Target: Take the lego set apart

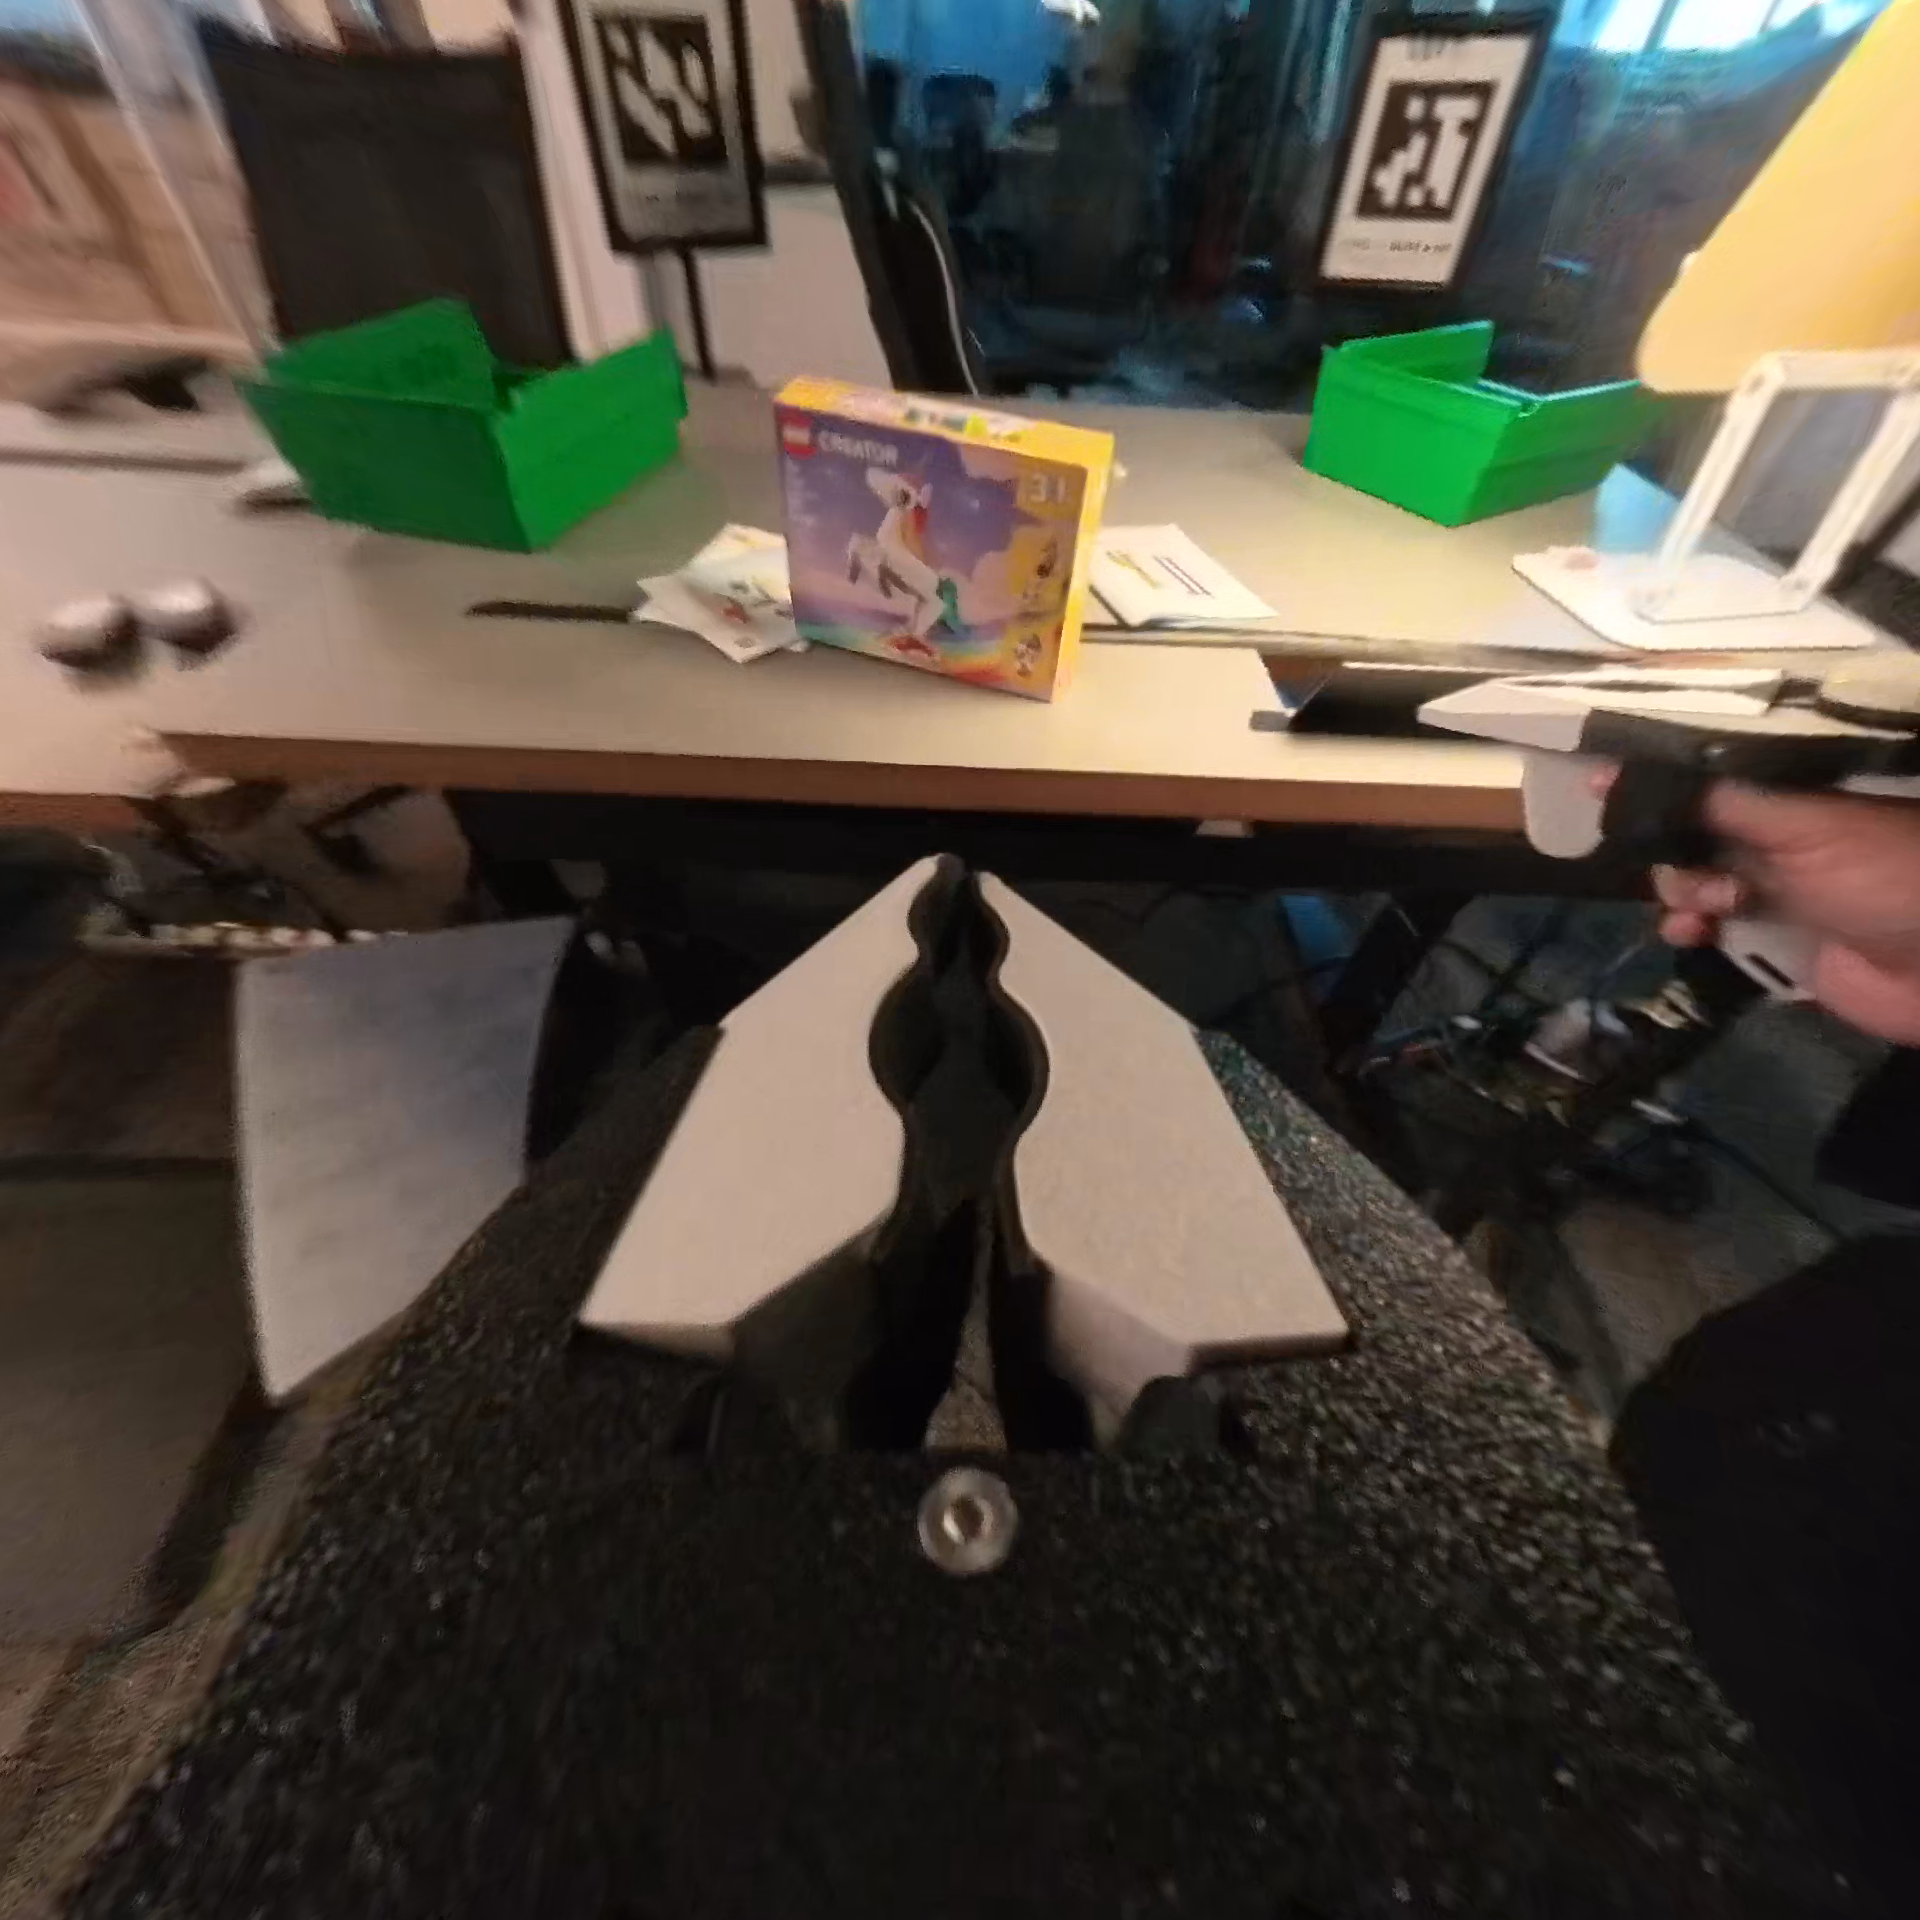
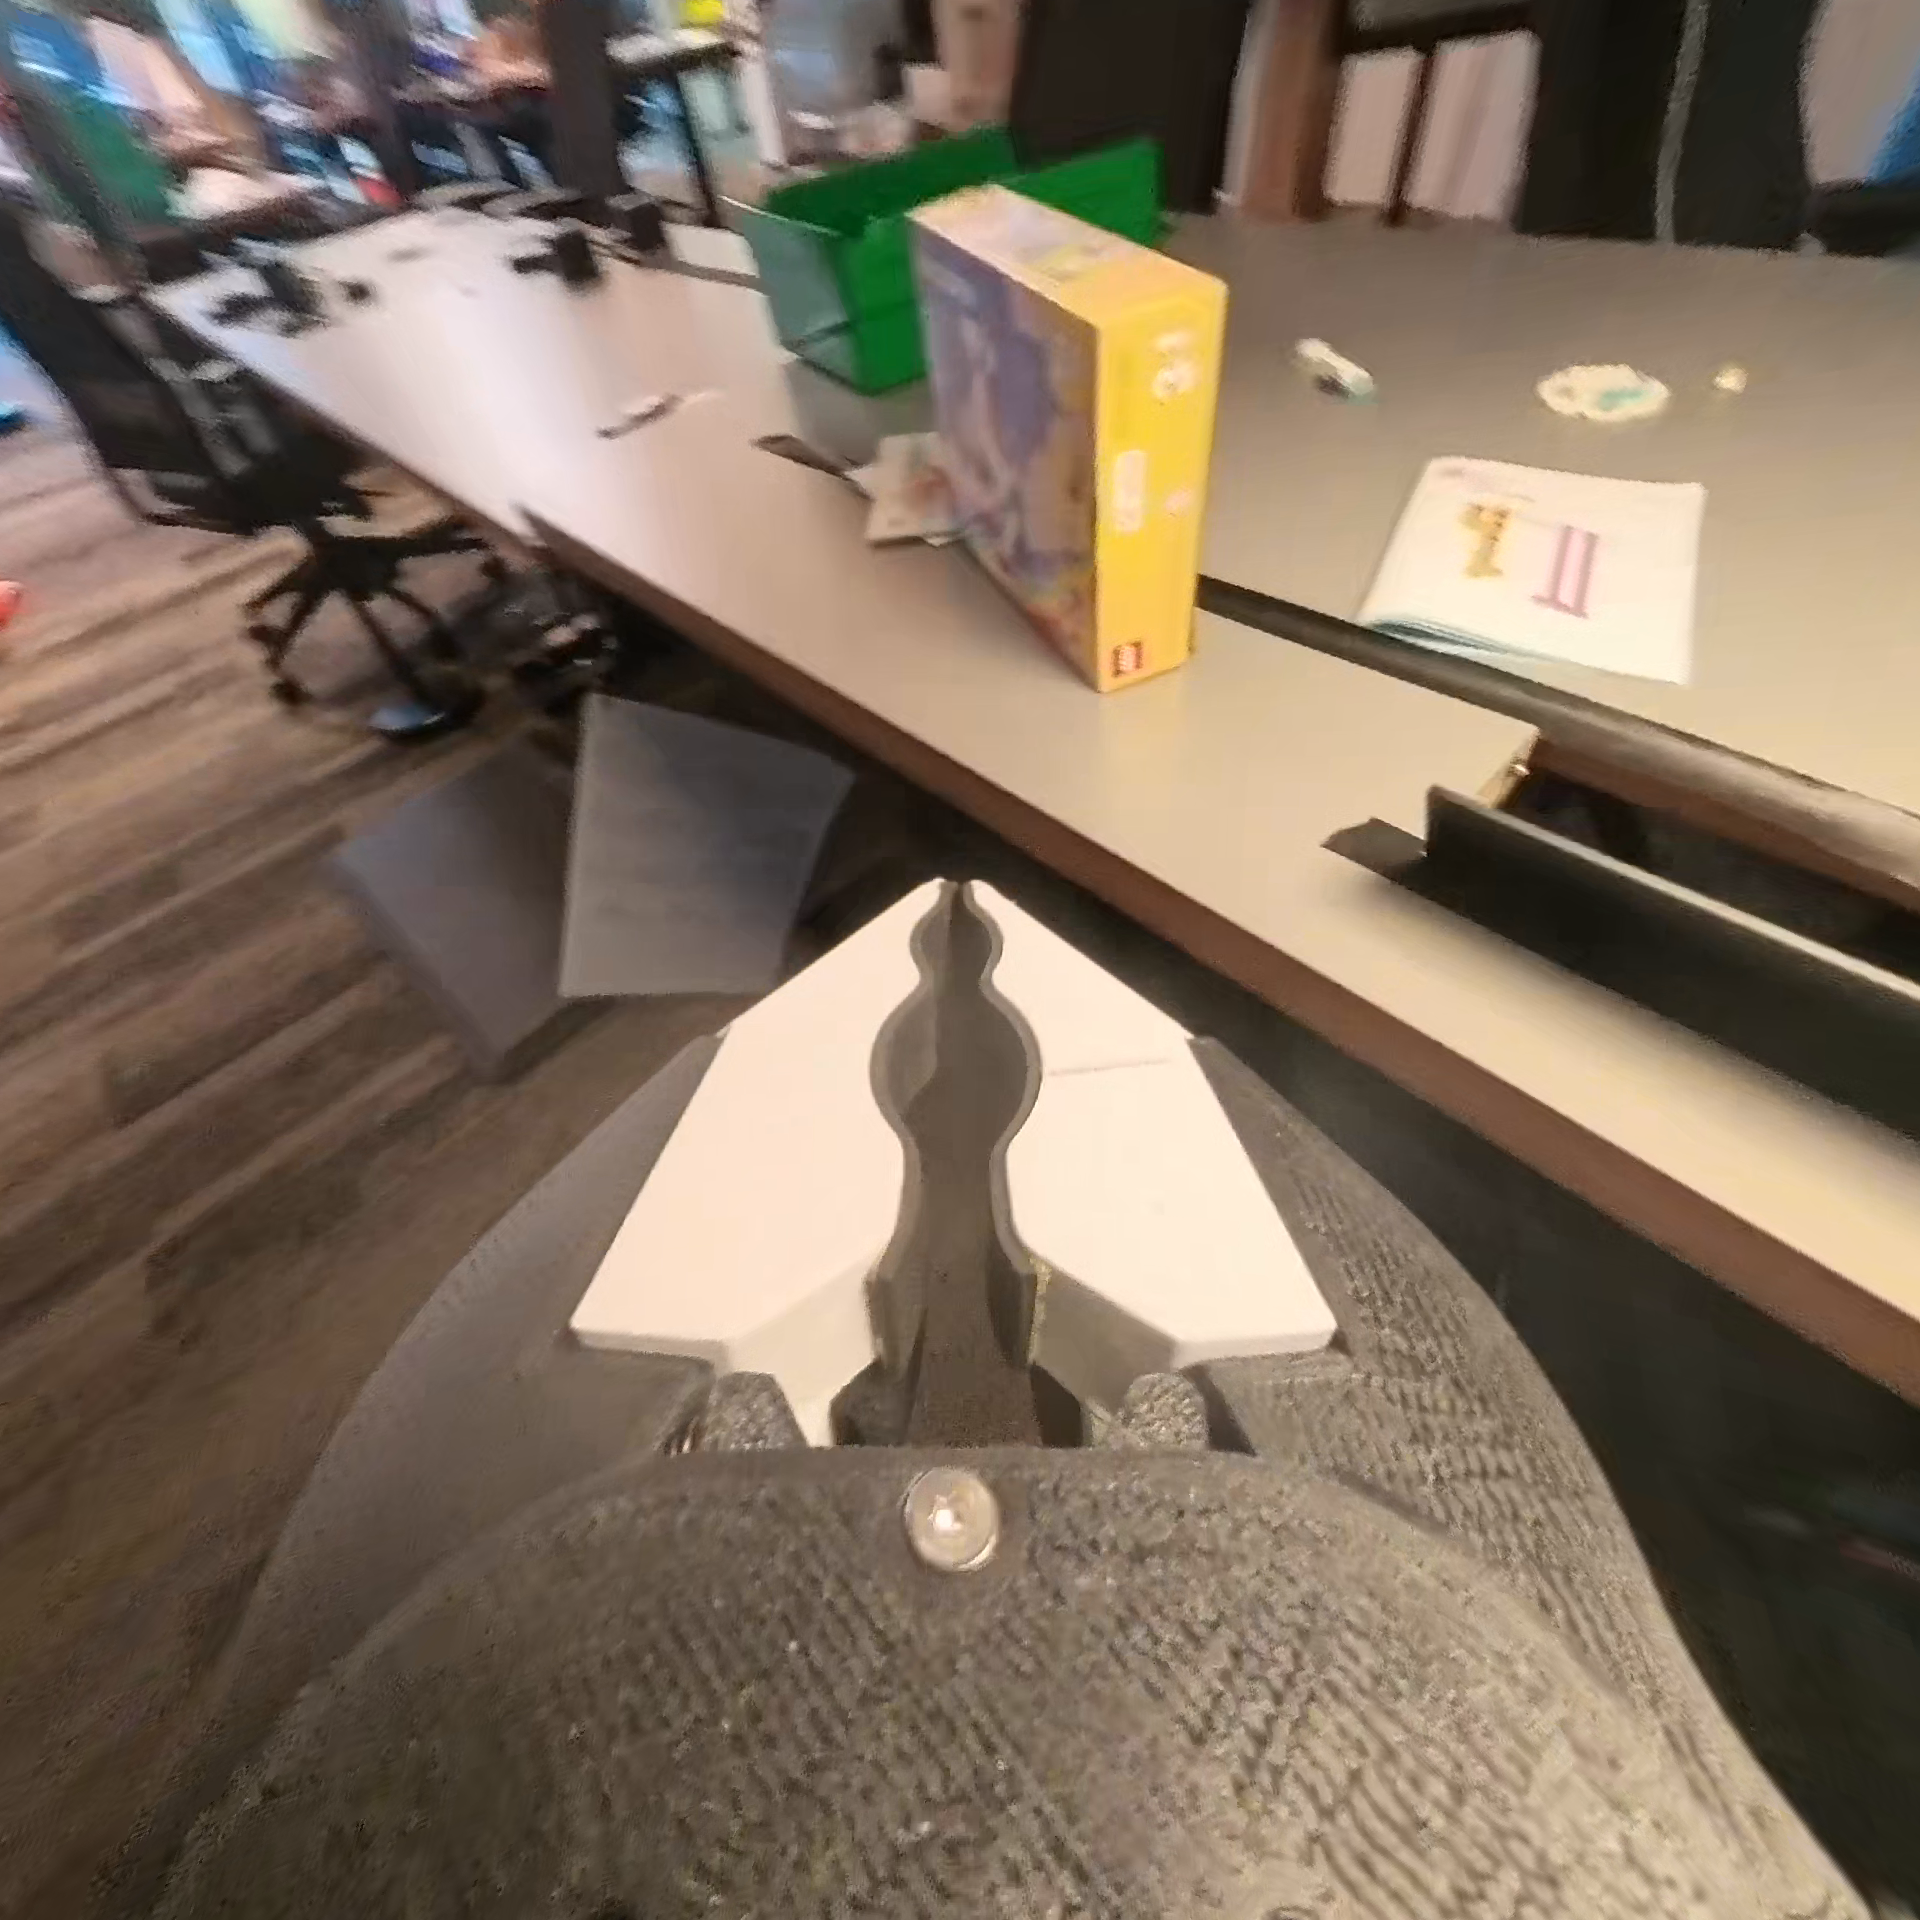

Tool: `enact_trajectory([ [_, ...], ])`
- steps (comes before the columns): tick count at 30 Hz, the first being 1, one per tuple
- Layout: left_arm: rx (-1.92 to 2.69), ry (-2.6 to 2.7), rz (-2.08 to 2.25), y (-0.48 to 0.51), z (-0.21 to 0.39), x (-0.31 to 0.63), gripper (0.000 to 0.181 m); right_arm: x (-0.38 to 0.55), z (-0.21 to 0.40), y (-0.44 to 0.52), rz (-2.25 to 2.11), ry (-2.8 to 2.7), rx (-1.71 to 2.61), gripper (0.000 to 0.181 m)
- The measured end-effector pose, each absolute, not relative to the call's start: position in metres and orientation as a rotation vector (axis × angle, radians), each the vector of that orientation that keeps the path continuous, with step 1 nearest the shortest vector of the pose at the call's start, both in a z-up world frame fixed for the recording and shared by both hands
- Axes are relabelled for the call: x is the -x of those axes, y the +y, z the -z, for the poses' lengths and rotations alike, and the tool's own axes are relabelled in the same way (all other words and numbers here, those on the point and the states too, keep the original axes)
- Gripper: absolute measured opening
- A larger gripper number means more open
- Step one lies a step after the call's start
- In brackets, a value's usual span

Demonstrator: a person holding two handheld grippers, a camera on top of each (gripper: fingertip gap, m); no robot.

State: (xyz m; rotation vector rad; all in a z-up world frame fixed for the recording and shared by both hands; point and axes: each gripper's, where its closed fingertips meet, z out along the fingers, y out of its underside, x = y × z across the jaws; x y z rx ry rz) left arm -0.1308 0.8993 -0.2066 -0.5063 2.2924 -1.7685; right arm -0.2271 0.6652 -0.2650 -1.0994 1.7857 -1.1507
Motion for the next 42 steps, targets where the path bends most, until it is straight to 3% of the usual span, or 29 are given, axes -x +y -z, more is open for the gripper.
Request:
enact_trajectory([
  [7,0.094,2.490,1.866,0.806,0.199,0.066,0.000,0.194,0.240,0.621,1.341,1.879,1.019,0.000],
  [16,-0.723,2.608,2.017,0.658,0.167,0.044,0.000,0.253,0.243,0.538,1.675,2.326,0.701,0.000],
  [22,-0.989,2.642,2.129,0.584,0.127,0.020,0.000,0.281,0.245,0.508,1.751,2.580,0.513,0.000],
  [33,-1.479,2.612,2.043,0.453,0.122,0.094,0.000,0.315,0.284,0.450,1.596,2.811,0.131,0.000],
  [42,-1.777,2.762,1.835,0.427,0.154,0.140,0.000,0.339,0.323,0.420,1.402,2.957,-0.054,0.000],
])
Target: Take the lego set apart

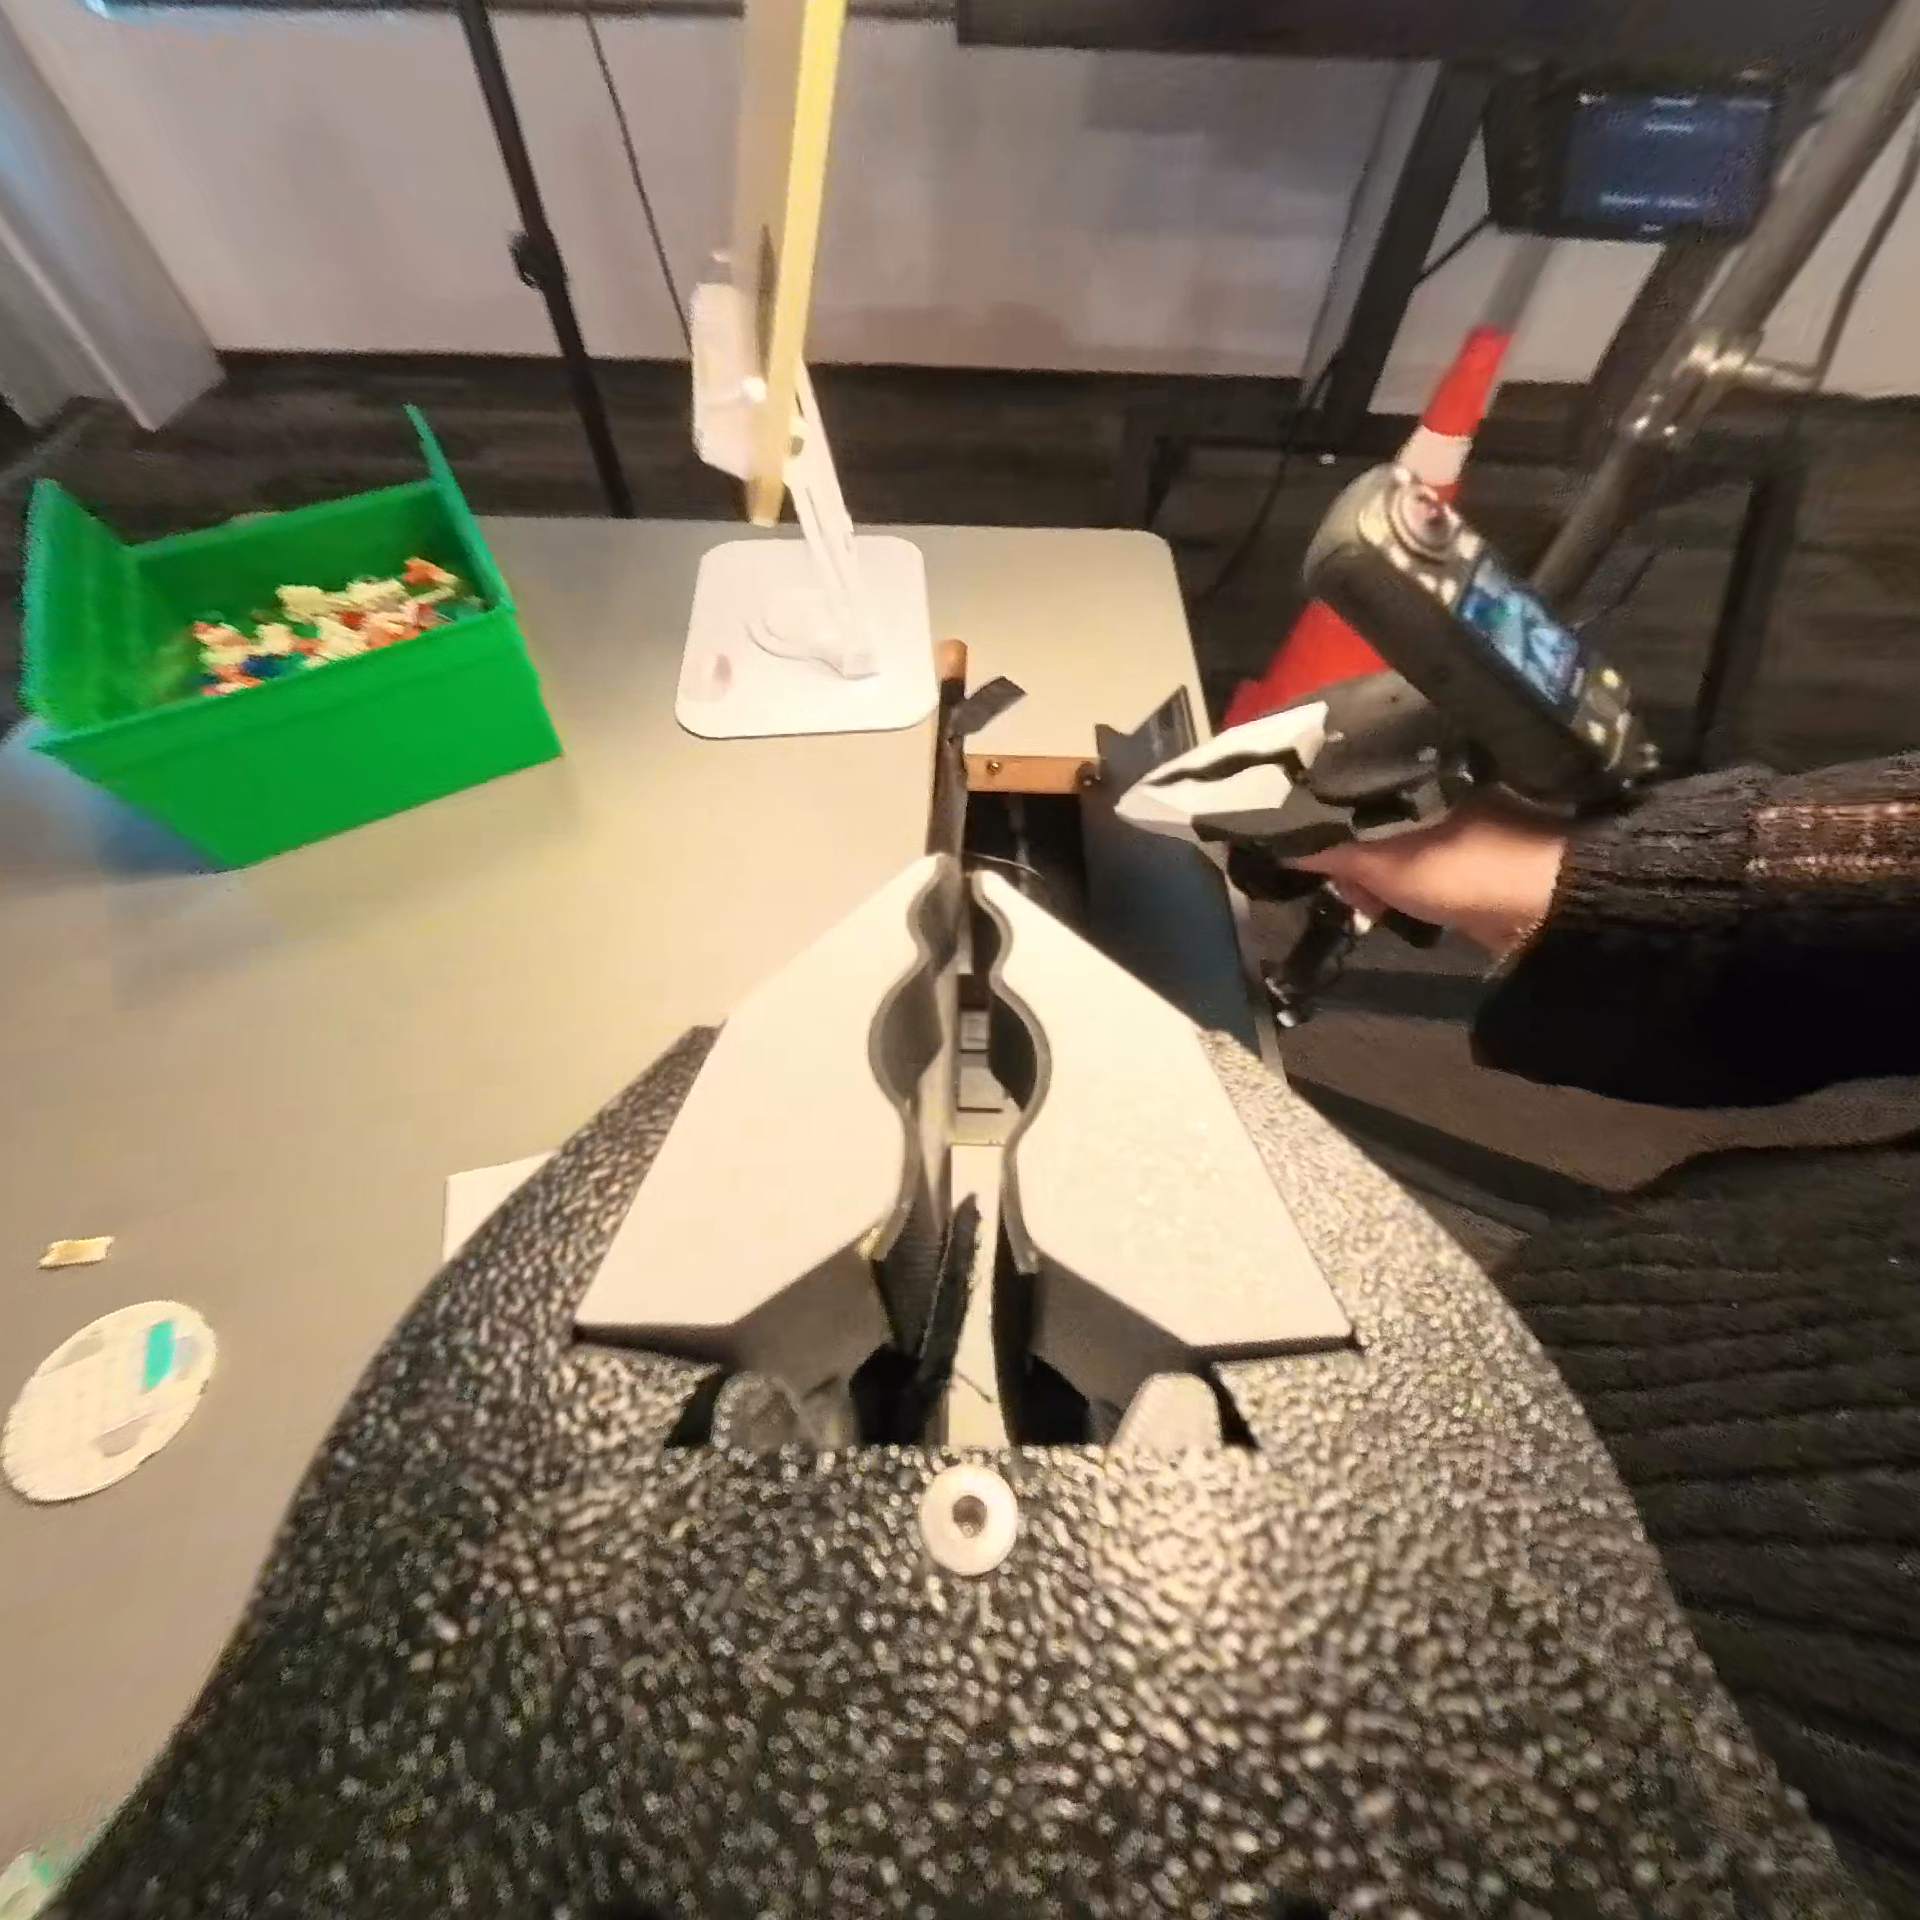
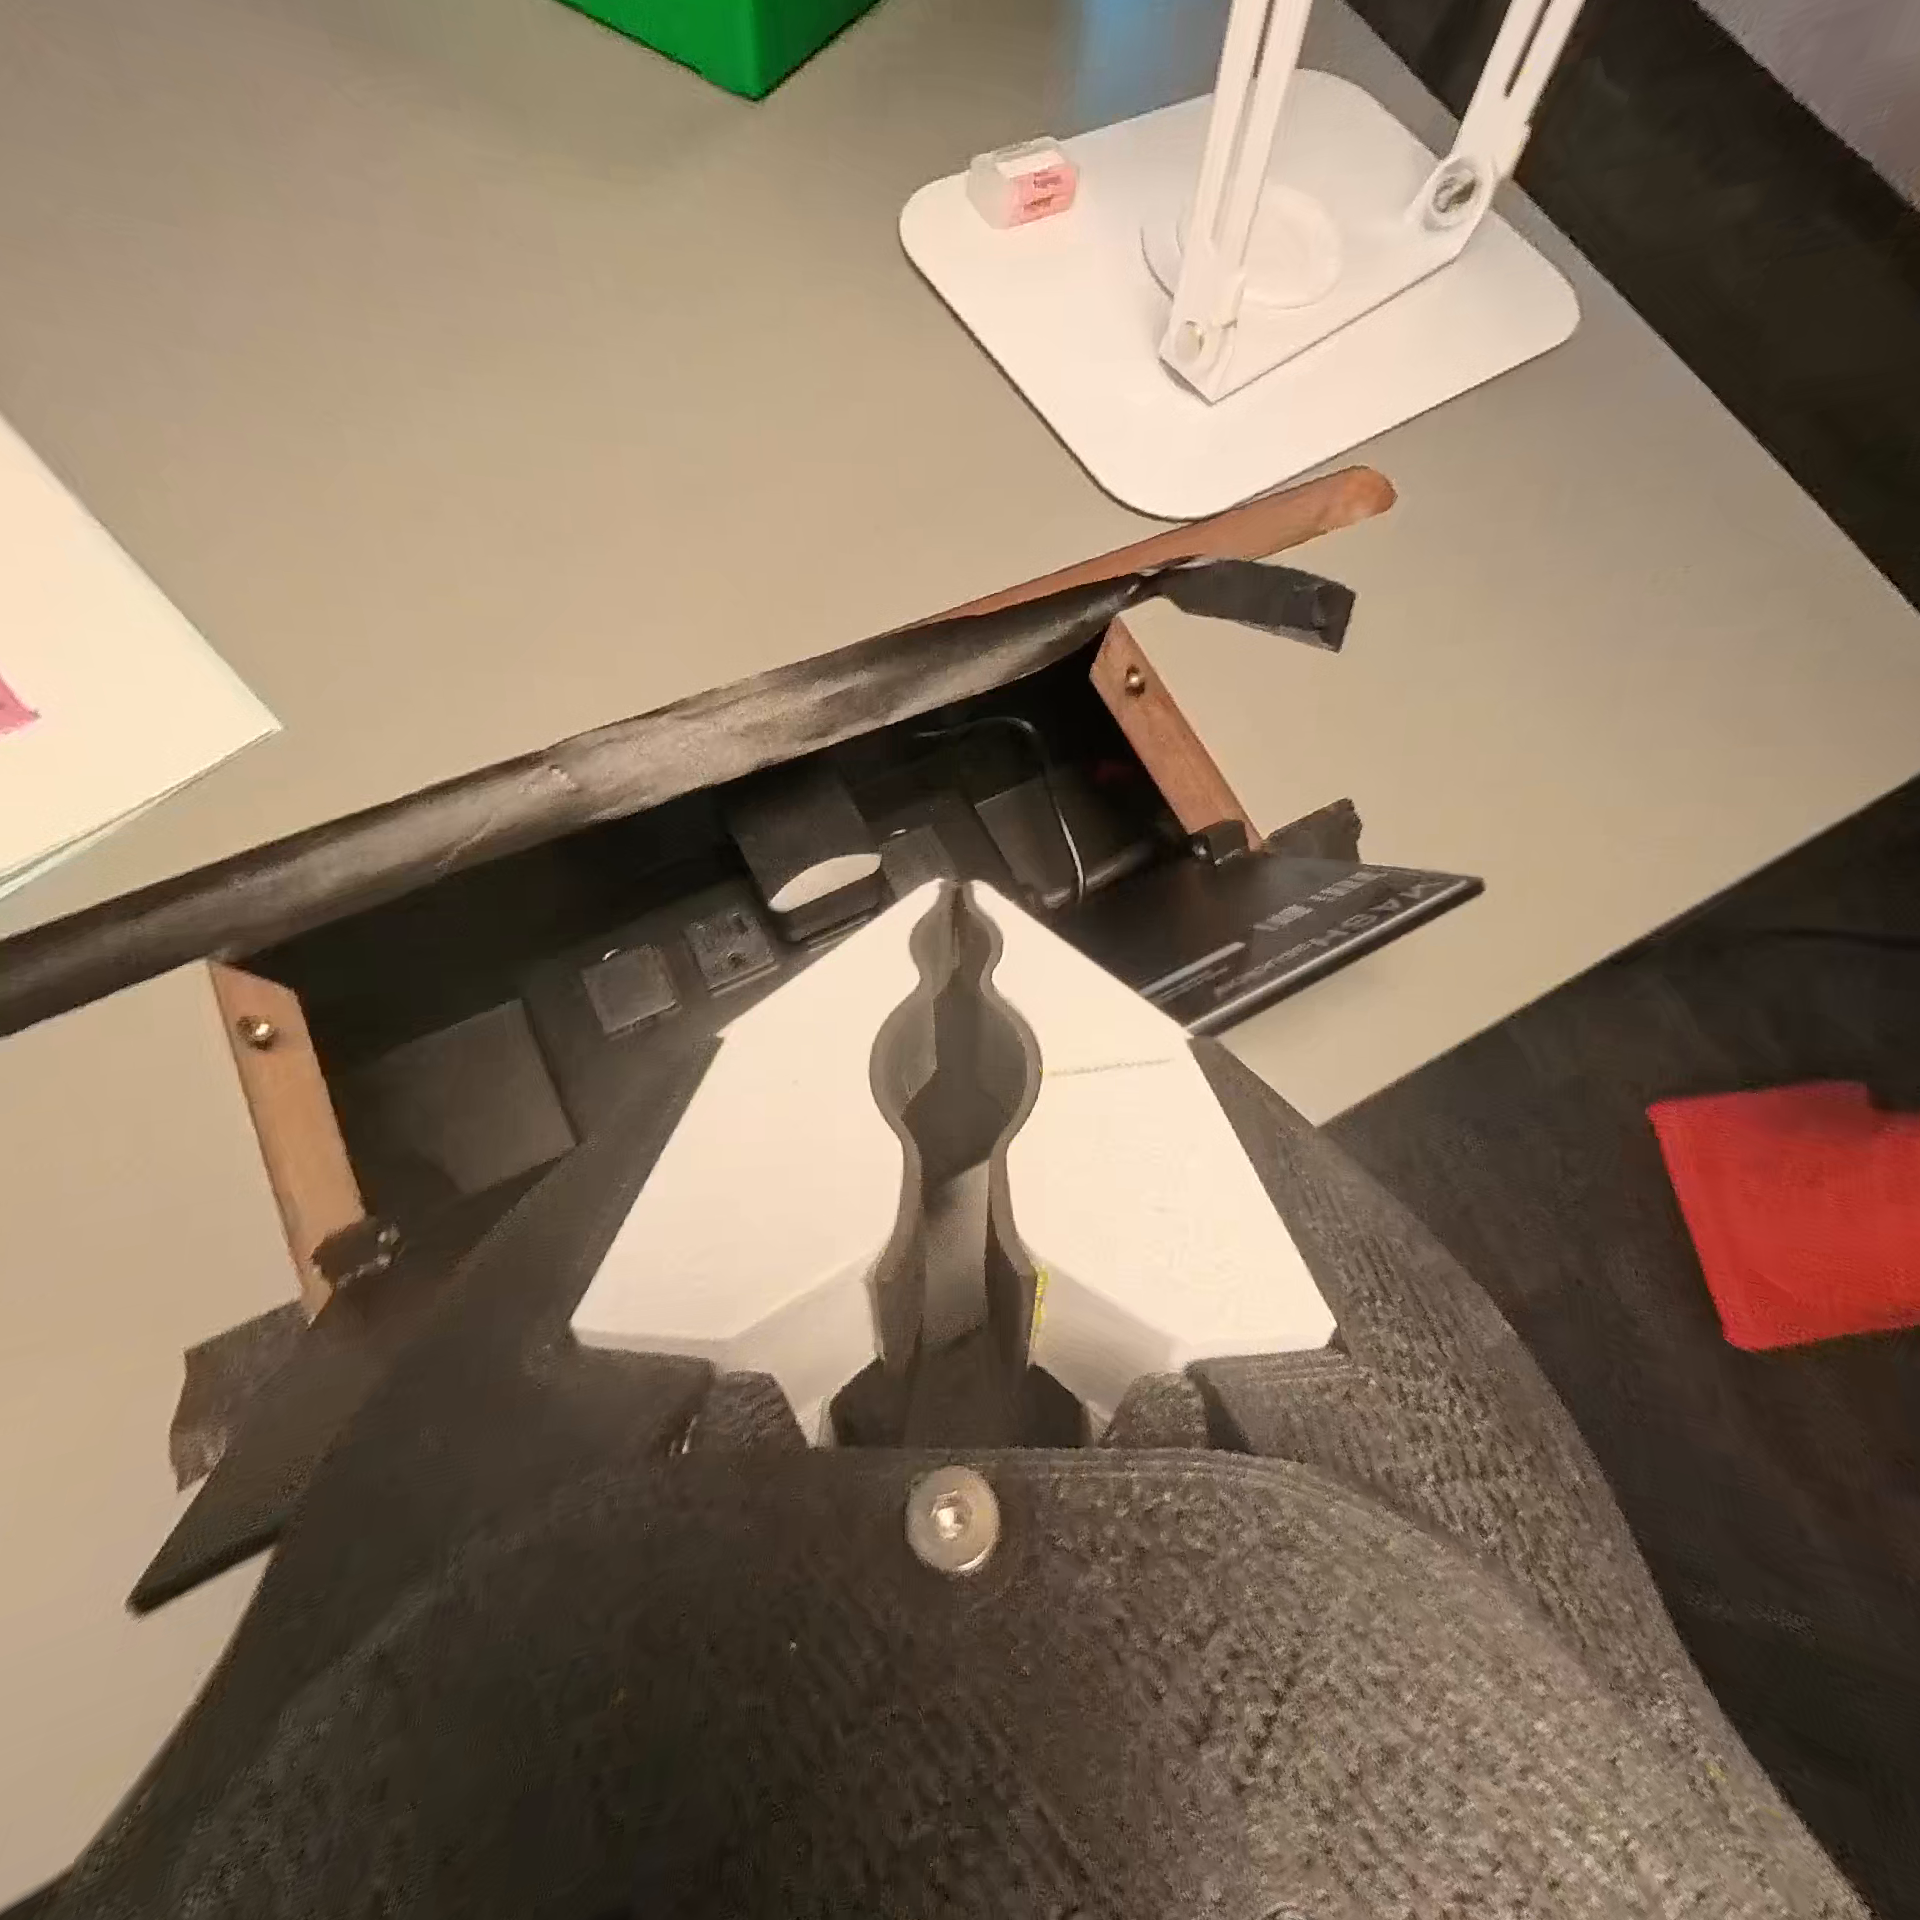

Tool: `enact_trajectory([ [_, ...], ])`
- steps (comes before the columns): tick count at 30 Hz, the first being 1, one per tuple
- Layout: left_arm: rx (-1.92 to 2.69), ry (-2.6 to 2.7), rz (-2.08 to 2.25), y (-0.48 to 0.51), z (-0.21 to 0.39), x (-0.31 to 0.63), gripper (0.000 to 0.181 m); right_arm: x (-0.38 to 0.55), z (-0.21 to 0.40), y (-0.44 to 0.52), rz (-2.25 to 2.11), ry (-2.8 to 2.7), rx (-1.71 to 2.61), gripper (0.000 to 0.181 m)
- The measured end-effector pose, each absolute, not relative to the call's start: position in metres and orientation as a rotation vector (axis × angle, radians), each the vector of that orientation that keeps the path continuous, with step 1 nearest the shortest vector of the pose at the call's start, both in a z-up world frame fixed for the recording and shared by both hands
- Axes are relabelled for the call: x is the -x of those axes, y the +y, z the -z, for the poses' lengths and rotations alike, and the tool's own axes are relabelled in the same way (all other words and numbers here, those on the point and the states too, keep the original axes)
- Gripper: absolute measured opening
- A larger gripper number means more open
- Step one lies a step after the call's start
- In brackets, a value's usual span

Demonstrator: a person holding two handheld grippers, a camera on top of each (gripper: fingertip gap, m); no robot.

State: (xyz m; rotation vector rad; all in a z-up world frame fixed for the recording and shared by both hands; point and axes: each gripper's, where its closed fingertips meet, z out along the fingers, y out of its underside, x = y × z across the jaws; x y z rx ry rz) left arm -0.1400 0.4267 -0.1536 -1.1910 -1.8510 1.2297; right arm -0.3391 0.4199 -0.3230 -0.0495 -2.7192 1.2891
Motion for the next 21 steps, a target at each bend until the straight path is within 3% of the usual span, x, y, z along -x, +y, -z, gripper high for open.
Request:
enact_trajectory([
  [13,1.373,-1.868,-1.005,0.408,0.182,0.164,0.000,0.345,0.325,0.394,-1.181,-2.849,0.323,0.000],
  [21,1.389,-1.986,-0.965,0.400,0.211,0.148,0.000,0.322,0.336,0.390,-0.990,-2.773,0.200,0.000],
])
